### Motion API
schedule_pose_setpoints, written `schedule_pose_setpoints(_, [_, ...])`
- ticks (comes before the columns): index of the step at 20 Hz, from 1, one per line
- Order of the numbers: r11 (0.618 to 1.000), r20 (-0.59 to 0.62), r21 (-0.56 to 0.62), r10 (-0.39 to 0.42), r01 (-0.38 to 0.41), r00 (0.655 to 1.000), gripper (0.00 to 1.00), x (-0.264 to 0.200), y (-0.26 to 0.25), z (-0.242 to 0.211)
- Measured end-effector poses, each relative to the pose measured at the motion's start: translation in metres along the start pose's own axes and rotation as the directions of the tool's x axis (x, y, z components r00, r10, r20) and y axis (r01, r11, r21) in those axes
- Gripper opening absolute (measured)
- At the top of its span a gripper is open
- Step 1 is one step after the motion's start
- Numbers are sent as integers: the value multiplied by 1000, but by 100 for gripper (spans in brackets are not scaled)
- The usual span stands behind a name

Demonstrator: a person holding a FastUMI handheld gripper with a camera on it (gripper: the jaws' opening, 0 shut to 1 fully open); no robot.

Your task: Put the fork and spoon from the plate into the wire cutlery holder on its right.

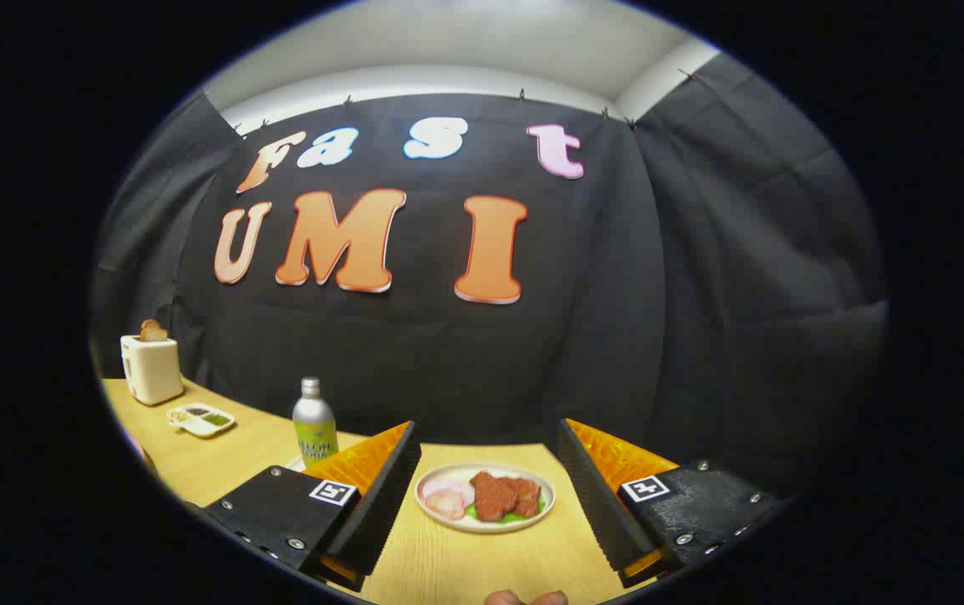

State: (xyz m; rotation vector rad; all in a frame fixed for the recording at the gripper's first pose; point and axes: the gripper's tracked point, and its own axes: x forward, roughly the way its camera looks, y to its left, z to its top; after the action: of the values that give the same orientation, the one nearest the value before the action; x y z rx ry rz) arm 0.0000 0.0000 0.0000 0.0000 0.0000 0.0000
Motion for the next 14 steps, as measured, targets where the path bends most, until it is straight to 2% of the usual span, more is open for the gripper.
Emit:
schedule_pose_setpoints(3, [999, 58, -31, -19, 21, 998, 98, -14, 11, 75])
schedule_pose_setpoints(5, [998, 58, -61, -19, 23, 998, 98, -28, 27, 110])
schedule_pose_setpoints(7, [999, 56, -34, -12, 14, 998, 98, -42, 50, 139])
schedule_pose_setpoints(10, [998, 36, 40, 42, -43, 998, 99, -62, 92, 167])
schedule_pose_setpoints(14, [996, 2, 29, 85, -85, 996, 100, -75, 132, 184])
